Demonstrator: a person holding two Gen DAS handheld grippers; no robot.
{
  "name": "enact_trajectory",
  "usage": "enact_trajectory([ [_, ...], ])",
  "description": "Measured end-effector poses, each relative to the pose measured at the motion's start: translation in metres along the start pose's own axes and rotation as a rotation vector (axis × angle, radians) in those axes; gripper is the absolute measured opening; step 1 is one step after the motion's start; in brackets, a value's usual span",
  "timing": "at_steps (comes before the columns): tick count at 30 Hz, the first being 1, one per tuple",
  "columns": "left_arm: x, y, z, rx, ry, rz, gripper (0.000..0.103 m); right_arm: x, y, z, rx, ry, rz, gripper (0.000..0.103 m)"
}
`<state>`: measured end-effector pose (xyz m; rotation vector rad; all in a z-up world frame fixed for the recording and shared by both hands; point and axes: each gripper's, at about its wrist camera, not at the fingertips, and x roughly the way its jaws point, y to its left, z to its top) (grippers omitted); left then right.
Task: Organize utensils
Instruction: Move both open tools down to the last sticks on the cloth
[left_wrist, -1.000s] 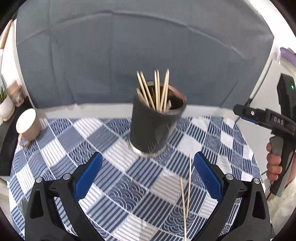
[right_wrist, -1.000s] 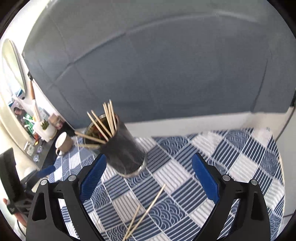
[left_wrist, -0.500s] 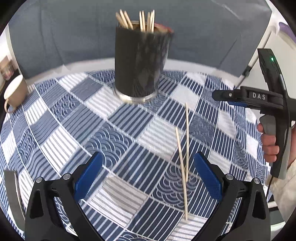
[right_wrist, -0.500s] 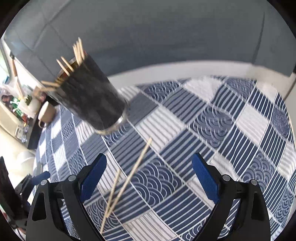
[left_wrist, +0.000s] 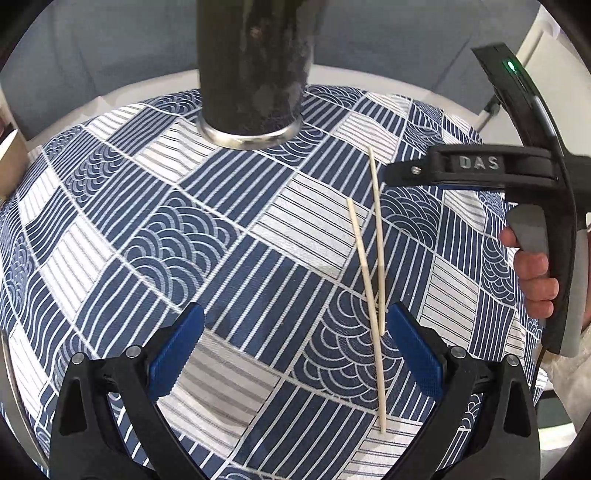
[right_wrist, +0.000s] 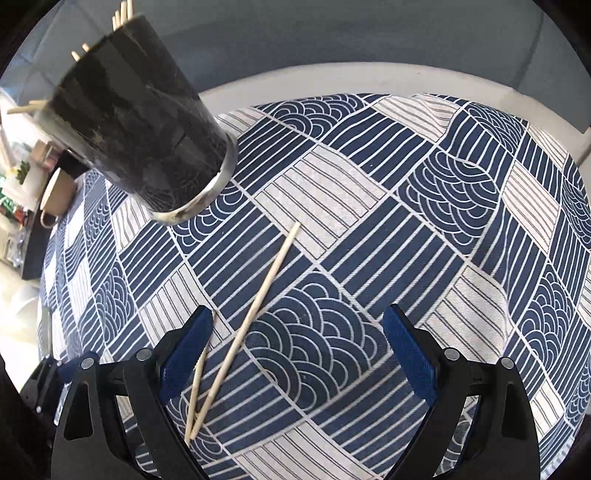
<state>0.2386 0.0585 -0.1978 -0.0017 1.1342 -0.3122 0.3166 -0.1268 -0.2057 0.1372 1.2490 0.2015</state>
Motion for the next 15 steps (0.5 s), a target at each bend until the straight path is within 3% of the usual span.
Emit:
enact_trajectory([
  [7,0.017,-0.006,0.011,0.015,0.029,0.002,0.097,0.022,0.013,0.0,-0.048,0.077,-0.148,0.088],
  [10,0.024,-0.008,0.016,0.011,0.042,0.013,0.097,0.023,0.015,-0.002,-0.056,0.09,-0.155,0.088],
  [13,0.033,-0.011,0.019,0.009,0.066,0.032,0.097,0.018,0.01,-0.003,-0.062,0.089,-0.138,0.076],
  [15,0.035,-0.014,0.021,0.009,0.065,0.051,0.097,0.014,0.005,-0.003,-0.059,0.096,-0.121,0.062],
])
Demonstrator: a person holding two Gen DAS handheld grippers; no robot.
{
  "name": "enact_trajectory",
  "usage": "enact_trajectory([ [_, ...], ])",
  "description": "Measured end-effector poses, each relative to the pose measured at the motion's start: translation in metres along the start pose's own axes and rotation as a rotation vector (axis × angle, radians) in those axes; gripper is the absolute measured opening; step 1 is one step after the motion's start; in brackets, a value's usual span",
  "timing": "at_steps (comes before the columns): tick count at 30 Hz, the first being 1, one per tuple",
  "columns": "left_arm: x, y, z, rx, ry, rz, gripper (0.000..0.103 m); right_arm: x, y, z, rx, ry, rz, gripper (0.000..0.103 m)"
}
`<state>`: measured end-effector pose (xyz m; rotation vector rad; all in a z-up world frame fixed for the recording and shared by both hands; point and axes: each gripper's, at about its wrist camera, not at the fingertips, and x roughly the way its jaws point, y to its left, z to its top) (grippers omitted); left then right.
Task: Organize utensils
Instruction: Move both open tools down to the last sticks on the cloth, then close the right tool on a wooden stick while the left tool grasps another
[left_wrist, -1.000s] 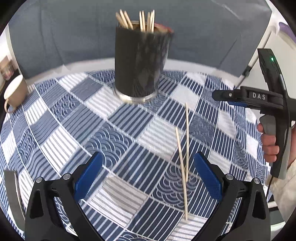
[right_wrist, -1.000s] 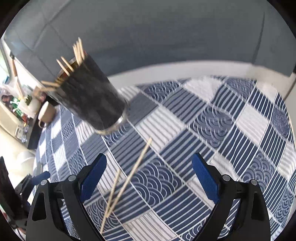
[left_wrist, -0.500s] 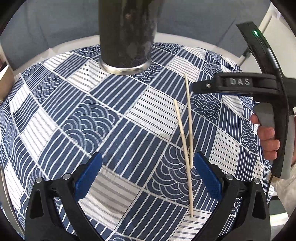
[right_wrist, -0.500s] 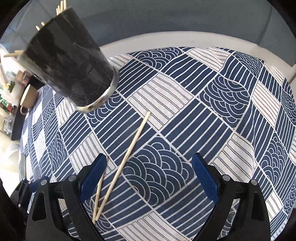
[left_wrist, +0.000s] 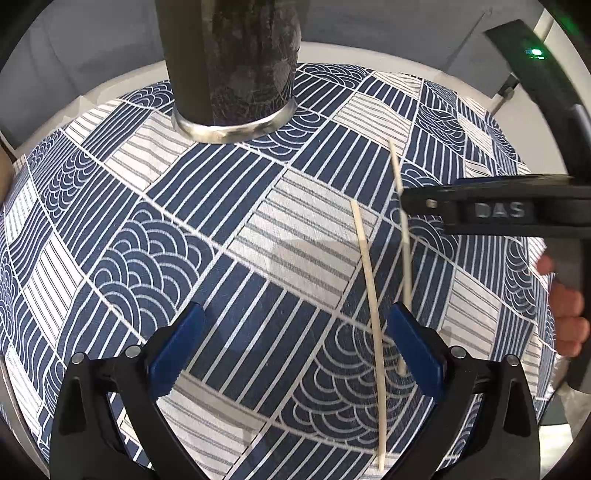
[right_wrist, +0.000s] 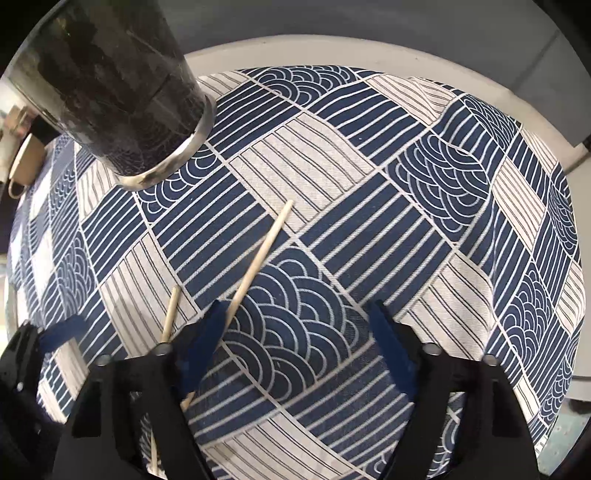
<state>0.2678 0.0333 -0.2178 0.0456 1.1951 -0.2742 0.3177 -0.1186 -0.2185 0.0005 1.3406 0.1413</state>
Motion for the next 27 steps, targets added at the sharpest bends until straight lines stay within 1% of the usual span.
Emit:
enact_trajectory([
  [1,0.002,-0.002,0.002,0.002,0.005,0.017,0.097,-0.002,-0.003,-0.001,-0.006,0.001,-0.017,0.047],
  [2,0.004,-0.004,0.004,0.005,0.012,0.033,0.097,-0.005,-0.003,-0.001,-0.032,-0.011,-0.076,0.037],
  [3,0.007,-0.009,0.005,0.026,0.03,0.072,0.097,-0.006,-0.004,-0.002,-0.051,-0.009,-0.076,0.03],
  [4,0.01,-0.014,0.005,0.05,0.043,0.107,0.098,-0.006,-0.008,-0.003,-0.045,-0.002,-0.053,0.024],
  [5,0.009,-0.017,0.005,0.055,0.04,0.111,0.096,-0.008,-0.012,-0.004,-0.041,0.0,-0.063,0.015],
  [7,0.008,-0.016,0.005,0.022,0.049,0.11,0.095,-0.009,-0.021,-0.004,-0.015,0.01,-0.056,0.014],
  [8,0.008,-0.016,0.004,0.018,0.049,0.114,0.094,-0.01,-0.027,-0.003,0.017,0.025,-0.031,0.014],
  [9,0.007,-0.015,0.004,0.016,0.05,0.114,0.094,-0.011,-0.029,-0.003,0.032,0.031,-0.006,0.018],
  [10,0.006,-0.014,0.002,0.01,0.052,0.115,0.093,-0.011,-0.035,-0.002,0.066,0.037,0.059,0.018],
  [11,0.005,-0.013,0.001,0.005,0.052,0.116,0.092,-0.011,-0.04,-0.003,0.102,0.041,0.108,0.025],
  [12,0.004,-0.013,-0.001,0.001,0.053,0.118,0.092,-0.011,-0.044,-0.003,0.133,0.042,0.15,0.044],
  [13,0.003,-0.012,-0.002,-0.004,0.055,0.122,0.092,-0.012,-0.046,-0.002,0.166,0.044,0.191,0.057],
  [14,0.002,-0.011,-0.004,-0.008,0.056,0.123,0.092,-0.012,-0.045,-0.002,0.181,0.046,0.196,0.078],
  [15,0.001,-0.01,-0.006,-0.015,0.058,0.127,0.092,-0.013,-0.041,-0.001,0.183,0.039,0.175,0.079],
  [16,0.001,-0.007,-0.008,-0.021,0.06,0.129,0.092,-0.014,-0.036,0.002,0.174,0.037,0.164,0.079],
  [18,0.0,-0.006,-0.01,-0.035,0.065,0.135,0.091,-0.008,-0.03,0.004,0.153,0.064,0.126,0.079],
  [19,-0.001,-0.006,-0.01,-0.043,0.068,0.14,0.09,-0.002,-0.022,0.005,0.138,0.091,0.083,0.081],
  [20,-0.001,-0.006,-0.01,-0.048,0.069,0.141,0.088,-0.002,-0.014,0.004,0.114,0.091,0.03,0.079],
  [21,-0.002,-0.006,-0.011,-0.049,0.069,0.142,0.087,0.0,-0.005,0.004,0.079,0.097,-0.034,0.076],
  [22,-0.004,-0.008,-0.012,-0.044,0.064,0.141,0.083,0.0,0.007,0.003,0.036,0.082,-0.08,0.071],
  [23,-0.006,-0.007,-0.013,-0.041,0.062,0.139,0.078,-0.002,0.009,0.003,0.034,0.08,-0.069,0.063],
  [24,-0.007,-0.007,-0.014,-0.039,0.06,0.137,0.075,-0.004,0.009,0.003,0.037,0.086,-0.068,0.052],
  [25,-0.01,-0.005,-0.016,-0.042,0.058,0.135,0.068,-0.007,0.008,0.003,0.036,0.086,-0.069,0.043],
  [26,-0.013,-0.002,-0.017,-0.047,0.056,0.136,0.059,-0.01,0.002,0.004,0.037,0.086,-0.064,0.025],
  [27,-0.015,0.002,-0.018,-0.053,0.057,0.134,0.054,-0.012,-0.005,0.004,0.043,0.089,-0.072,0.005],
])
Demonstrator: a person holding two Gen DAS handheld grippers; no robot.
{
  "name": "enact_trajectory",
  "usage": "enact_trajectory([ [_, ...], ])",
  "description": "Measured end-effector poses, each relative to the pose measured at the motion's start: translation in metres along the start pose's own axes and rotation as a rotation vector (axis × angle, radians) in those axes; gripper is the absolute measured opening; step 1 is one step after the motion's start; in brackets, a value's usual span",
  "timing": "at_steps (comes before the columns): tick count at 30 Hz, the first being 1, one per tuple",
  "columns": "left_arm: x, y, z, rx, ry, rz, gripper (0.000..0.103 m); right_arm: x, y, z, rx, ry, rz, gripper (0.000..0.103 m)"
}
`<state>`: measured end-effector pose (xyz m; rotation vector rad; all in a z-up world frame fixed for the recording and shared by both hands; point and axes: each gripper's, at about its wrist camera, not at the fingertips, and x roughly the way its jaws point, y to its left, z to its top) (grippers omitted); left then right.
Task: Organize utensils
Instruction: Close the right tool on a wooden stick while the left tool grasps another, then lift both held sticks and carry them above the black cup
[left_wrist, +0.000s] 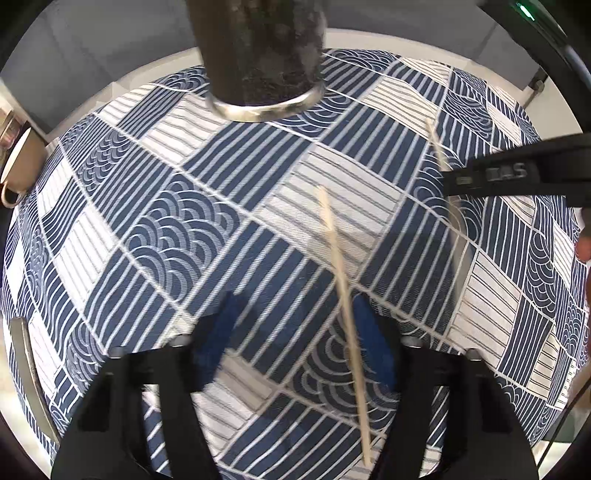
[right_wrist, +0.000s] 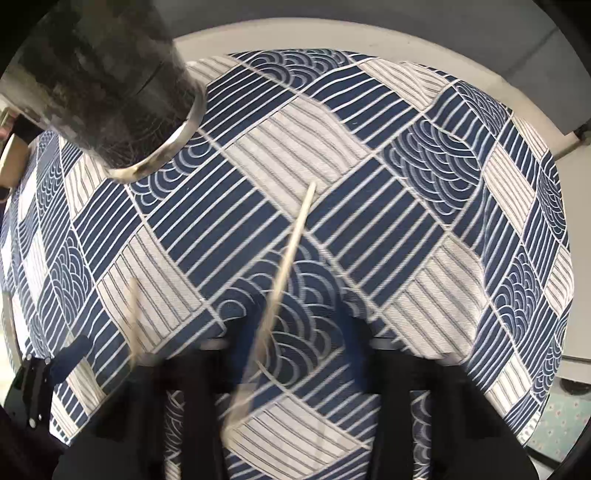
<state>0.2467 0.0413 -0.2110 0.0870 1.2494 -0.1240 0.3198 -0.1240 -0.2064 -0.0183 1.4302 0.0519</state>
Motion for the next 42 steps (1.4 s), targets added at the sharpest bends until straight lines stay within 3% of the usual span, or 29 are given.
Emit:
enact_trajectory([
  [4,-0.006,0.028,-0.005,-0.064,0.038,-0.008,0.007,-0.005,-0.031,0.0,0.046,-0.002,-0.049,0.004],
  [5,-0.008,0.032,-0.01,-0.078,0.047,-0.017,0.005,-0.006,-0.041,0.0,0.062,-0.001,-0.051,0.004],
  [8,-0.012,0.051,-0.02,-0.128,0.067,-0.013,0.005,-0.012,-0.088,-0.004,0.137,0.012,-0.031,0.004],
  [13,-0.026,0.081,-0.032,-0.207,0.079,0.013,0.005,-0.026,-0.15,-0.008,0.245,0.003,0.077,0.004],
  [22,-0.094,0.098,-0.014,-0.245,-0.05,0.061,0.005,-0.102,-0.216,-0.019,0.287,-0.148,0.155,0.004],
  [24,-0.103,0.093,-0.002,-0.25,-0.078,0.053,0.005,-0.109,-0.188,-0.006,0.284,-0.184,0.177,0.004],
  [30,-0.142,0.088,0.025,-0.227,-0.168,0.066,0.005,-0.165,-0.163,0.006,0.249,-0.337,0.256,0.005],
  [37,-0.189,0.09,0.063,-0.19,-0.262,0.103,0.005,-0.25,-0.125,0.02,0.143,-0.523,0.289,0.005],
  [42,-0.227,0.086,0.093,-0.154,-0.354,0.108,0.005,-0.289,-0.096,0.035,0.075,-0.585,0.283,0.005],
])
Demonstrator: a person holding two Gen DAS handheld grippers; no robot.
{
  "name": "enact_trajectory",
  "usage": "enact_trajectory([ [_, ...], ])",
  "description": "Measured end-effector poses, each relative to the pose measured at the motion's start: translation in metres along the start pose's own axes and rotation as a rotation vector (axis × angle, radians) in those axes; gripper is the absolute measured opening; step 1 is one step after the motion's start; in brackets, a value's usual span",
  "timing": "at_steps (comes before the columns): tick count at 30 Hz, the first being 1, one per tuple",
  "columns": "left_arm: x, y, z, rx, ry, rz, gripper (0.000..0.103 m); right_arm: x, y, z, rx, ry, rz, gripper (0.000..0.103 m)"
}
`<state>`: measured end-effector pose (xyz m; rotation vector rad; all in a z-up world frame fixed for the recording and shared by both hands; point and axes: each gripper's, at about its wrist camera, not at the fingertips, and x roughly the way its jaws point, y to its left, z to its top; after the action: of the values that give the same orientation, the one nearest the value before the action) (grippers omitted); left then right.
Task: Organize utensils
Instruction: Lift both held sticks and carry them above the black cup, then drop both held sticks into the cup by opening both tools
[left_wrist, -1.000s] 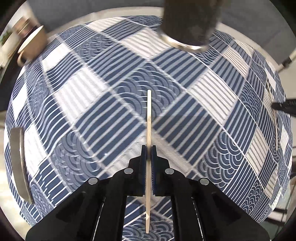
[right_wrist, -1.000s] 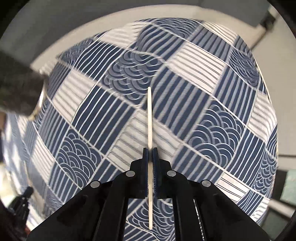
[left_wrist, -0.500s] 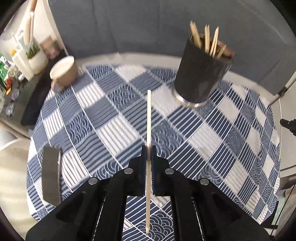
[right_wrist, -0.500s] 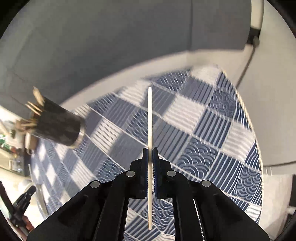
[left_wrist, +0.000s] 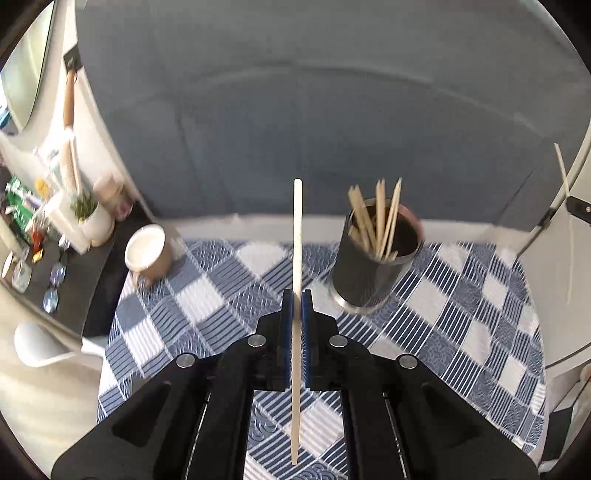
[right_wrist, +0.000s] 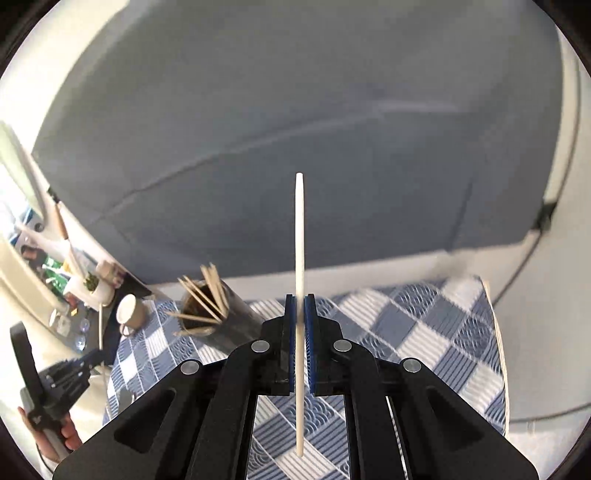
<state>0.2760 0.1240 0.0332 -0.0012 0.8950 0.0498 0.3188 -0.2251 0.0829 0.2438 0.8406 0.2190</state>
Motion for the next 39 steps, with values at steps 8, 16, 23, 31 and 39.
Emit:
enact_trajectory([
  [8,-0.02,-0.011,0.065,0.032,-0.137,-0.071,0.005,0.002,0.064,0.036,-0.115,-0.081,0.074,0.005],
  [16,-0.016,-0.021,0.096,0.086,-0.275,-0.286,0.005,0.034,0.106,0.05,-0.181,-0.107,0.14,0.005],
  [23,0.019,-0.025,0.103,0.105,-0.354,-0.459,0.005,0.073,0.122,0.052,-0.194,-0.15,0.205,0.005],
  [31,0.077,-0.033,0.1,0.131,-0.358,-0.584,0.005,0.126,0.128,0.034,-0.236,-0.185,0.242,0.005],
  [39,0.129,-0.032,0.093,0.111,-0.368,-0.642,0.005,0.177,0.133,0.02,-0.256,-0.163,0.231,0.005],
])
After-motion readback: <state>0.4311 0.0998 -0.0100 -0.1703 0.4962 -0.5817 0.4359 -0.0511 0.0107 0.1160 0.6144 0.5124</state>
